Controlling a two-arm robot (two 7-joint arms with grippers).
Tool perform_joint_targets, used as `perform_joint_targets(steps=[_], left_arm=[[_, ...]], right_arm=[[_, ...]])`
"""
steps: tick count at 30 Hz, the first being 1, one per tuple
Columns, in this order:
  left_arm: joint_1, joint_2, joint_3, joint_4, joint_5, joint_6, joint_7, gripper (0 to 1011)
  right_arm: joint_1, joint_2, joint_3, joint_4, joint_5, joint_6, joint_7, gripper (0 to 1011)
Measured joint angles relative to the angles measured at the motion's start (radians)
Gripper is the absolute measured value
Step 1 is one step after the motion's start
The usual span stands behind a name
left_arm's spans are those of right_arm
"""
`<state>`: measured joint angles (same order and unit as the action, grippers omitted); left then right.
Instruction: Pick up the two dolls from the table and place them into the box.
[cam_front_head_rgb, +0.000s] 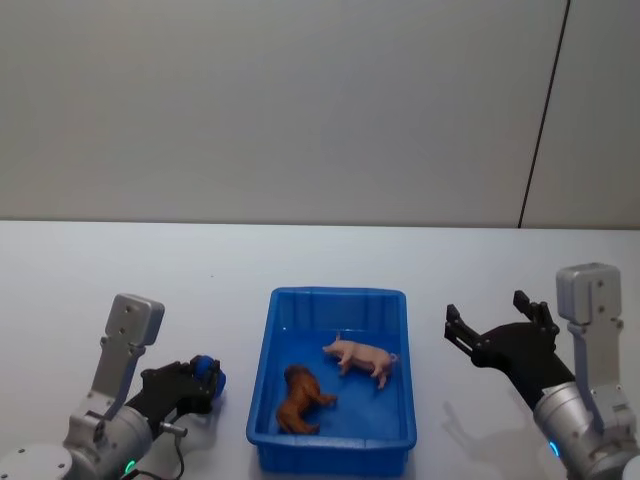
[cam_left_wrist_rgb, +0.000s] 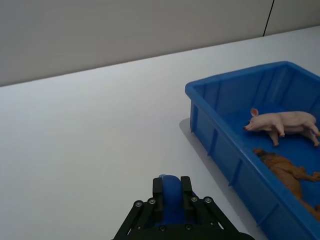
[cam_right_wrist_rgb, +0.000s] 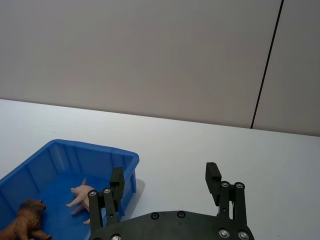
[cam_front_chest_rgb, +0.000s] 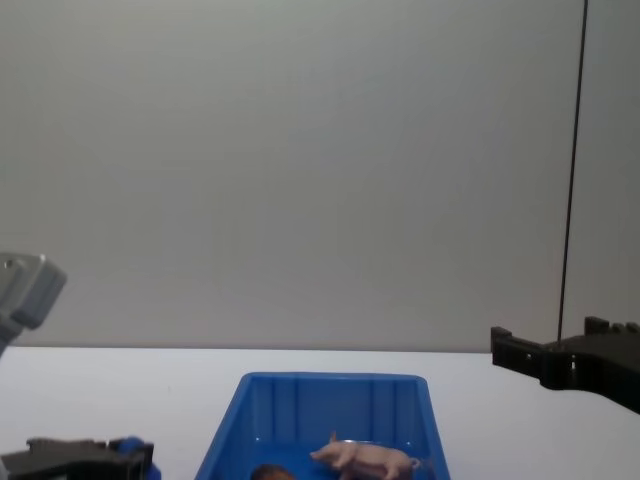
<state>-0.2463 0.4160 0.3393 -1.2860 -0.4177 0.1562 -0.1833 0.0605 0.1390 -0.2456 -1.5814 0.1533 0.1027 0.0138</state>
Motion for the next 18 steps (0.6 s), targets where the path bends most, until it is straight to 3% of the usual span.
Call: perform_joint_targets(steps=[10,18], left_arm=[[0.005,0.017,-0.013,-0.079,0.033,-0.043,-0.014,157],[-0.009,0.025,-0.021,-0.135,0.058,-0.082,-0.074,109]], right_arm=[[0.0,0.0,0.0,0.0,0.0,0.0,0.0,1001],[0.0,0.0,0.0,0.0,0.0,0.0,0.0,1001]])
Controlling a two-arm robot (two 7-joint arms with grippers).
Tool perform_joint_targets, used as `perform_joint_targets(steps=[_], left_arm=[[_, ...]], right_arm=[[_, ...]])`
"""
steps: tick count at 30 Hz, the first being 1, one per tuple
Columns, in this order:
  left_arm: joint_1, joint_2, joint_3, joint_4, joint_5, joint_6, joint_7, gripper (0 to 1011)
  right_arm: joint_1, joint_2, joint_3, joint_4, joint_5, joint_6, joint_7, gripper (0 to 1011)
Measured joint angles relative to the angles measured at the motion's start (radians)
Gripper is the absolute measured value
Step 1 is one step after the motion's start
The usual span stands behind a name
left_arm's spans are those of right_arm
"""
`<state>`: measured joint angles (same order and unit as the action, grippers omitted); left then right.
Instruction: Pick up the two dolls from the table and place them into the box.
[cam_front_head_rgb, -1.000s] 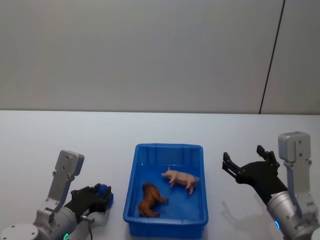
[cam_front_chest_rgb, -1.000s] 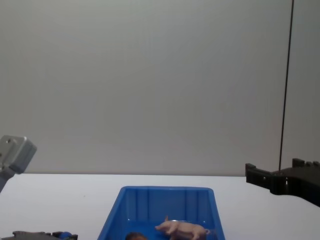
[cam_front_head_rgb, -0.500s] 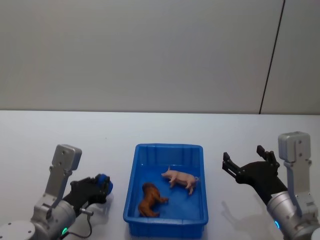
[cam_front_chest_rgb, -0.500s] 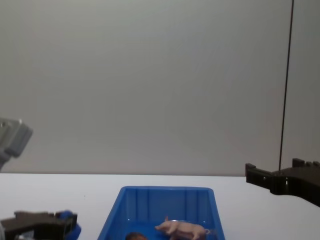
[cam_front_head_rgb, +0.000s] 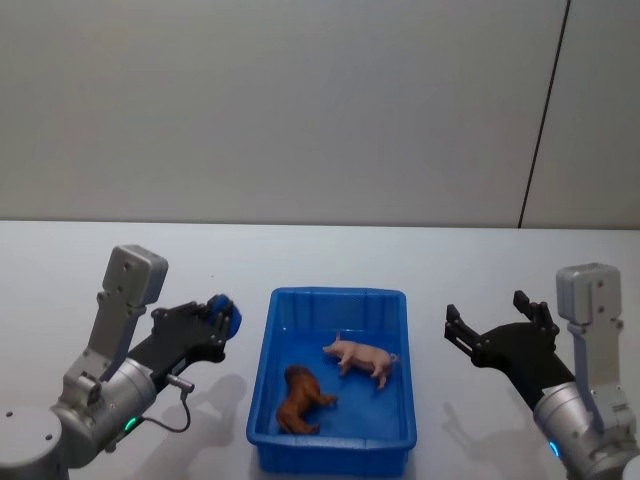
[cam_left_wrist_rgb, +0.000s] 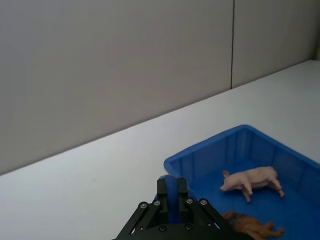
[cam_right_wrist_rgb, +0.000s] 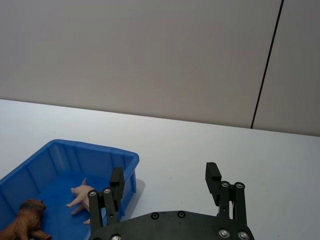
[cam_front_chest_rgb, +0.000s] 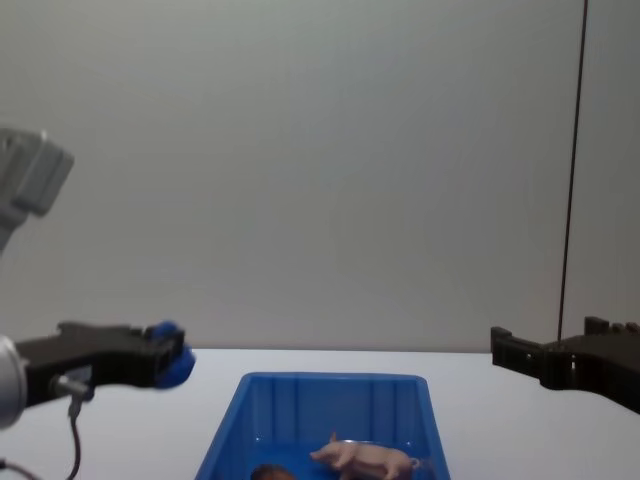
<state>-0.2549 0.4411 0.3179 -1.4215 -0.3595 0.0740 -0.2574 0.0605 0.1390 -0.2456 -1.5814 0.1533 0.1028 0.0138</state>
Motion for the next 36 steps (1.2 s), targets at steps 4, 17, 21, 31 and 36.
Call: perform_joint_targets(steps=[4,17,21,31,36], left_arm=[[-0.008,0.0,-0.001,-0.011,0.004,-0.016,-0.033,87],[-0.06,-0.022,0.003,0.0,-0.007,-0.083,-0.214,74],[-0.079,-0.033,0.009,0.018,-0.014,-0.098,-0.273,141],[-0.135,-0.067,0.027,0.081,-0.03,-0.127,-0.43,482],[-0.163,-0.086,0.038,0.115,-0.036,-0.138,-0.494,619]], right_arm=[[0.0,0.0,0.0,0.0,0.0,0.0,0.0,1001],[0.0,0.0,0.0,0.0,0.0,0.0,0.0,1001],[0.0,0.0,0.0,0.0,0.0,0.0,0.0,1001],[0.0,0.0,0.0,0.0,0.0,0.0,0.0,1001],[0.0,0.0,0.0,0.0,0.0,0.0,0.0,1000]])
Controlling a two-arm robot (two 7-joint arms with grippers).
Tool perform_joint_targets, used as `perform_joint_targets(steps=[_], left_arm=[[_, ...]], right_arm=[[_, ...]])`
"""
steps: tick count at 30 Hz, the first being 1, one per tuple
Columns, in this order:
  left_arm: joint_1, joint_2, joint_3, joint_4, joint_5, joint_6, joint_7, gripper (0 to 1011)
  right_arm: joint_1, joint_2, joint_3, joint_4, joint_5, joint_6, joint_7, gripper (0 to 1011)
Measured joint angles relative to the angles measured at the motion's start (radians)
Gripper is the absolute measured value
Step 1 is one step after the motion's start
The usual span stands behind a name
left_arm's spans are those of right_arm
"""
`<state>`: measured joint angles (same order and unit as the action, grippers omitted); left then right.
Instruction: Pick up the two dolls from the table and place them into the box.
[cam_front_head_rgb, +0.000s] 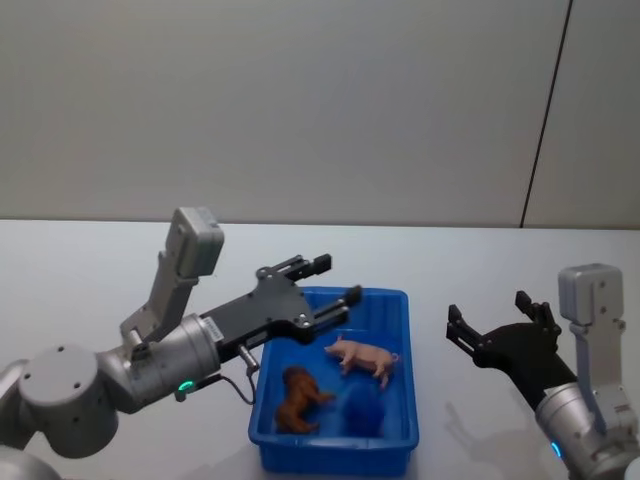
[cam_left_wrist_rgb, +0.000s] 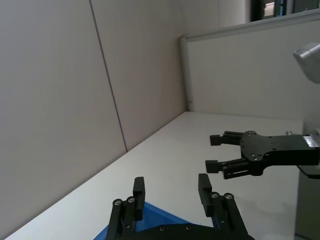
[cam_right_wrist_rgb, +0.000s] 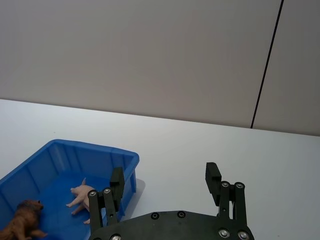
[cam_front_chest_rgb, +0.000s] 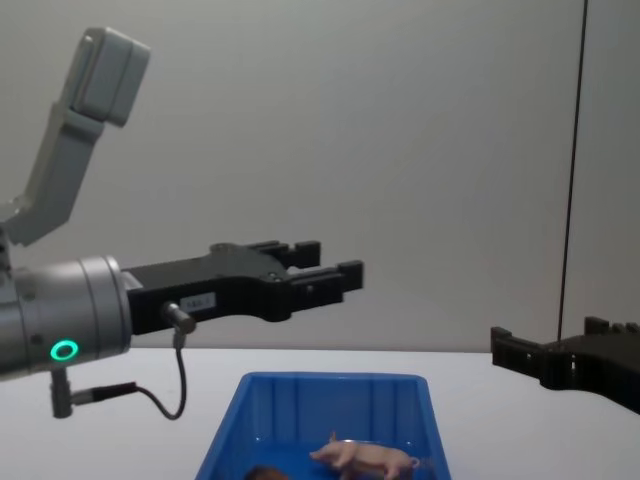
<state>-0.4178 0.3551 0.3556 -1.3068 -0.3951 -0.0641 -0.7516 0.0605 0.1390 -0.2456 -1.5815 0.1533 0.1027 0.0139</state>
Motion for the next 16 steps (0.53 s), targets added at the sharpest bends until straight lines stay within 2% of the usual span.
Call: perform_joint_targets(steps=[5,12,16], left_arm=[[-0.018,-0.012,0.007,0.023,-0.004,-0.007,-0.044,777],[-0.032,-0.021,0.012,0.039,-0.006,-0.012,-0.074,980],[-0.038,-0.026,0.014,0.047,-0.008,-0.015,-0.09,1001]], right_arm=[[0.0,0.0,0.0,0.0,0.0,0.0,0.0,1001],[0.0,0.0,0.0,0.0,0.0,0.0,0.0,1001],[0.0,0.0,0.0,0.0,0.0,0.0,0.0,1001]])
